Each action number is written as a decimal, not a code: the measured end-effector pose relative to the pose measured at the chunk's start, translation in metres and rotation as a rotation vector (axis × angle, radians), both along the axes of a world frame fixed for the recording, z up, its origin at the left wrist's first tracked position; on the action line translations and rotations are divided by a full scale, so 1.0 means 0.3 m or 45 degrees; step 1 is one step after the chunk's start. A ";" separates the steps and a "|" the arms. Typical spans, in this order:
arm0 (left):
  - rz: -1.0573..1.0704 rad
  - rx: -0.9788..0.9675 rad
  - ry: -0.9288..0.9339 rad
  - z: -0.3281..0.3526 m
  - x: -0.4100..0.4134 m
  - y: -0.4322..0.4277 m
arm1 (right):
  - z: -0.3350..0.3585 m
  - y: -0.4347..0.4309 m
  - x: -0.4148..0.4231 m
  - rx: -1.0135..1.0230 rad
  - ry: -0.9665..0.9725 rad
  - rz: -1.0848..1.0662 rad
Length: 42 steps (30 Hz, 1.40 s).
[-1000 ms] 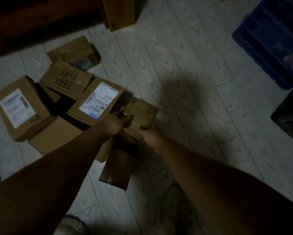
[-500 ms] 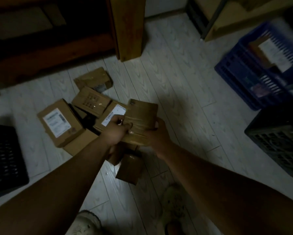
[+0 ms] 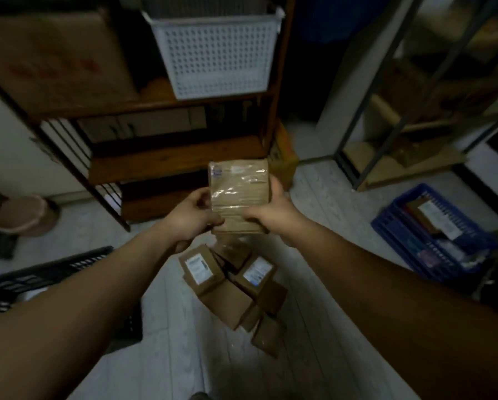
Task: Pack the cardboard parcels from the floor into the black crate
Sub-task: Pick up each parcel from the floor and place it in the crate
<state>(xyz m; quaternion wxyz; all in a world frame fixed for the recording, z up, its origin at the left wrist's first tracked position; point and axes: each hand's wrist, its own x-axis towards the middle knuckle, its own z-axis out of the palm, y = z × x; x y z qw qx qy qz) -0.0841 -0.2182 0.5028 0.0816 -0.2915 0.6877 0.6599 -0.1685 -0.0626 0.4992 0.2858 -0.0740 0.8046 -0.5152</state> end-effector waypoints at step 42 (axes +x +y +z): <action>0.853 0.009 0.322 0.571 1.377 -1.129 | 0.568 -1.305 1.120 -0.317 -0.164 0.486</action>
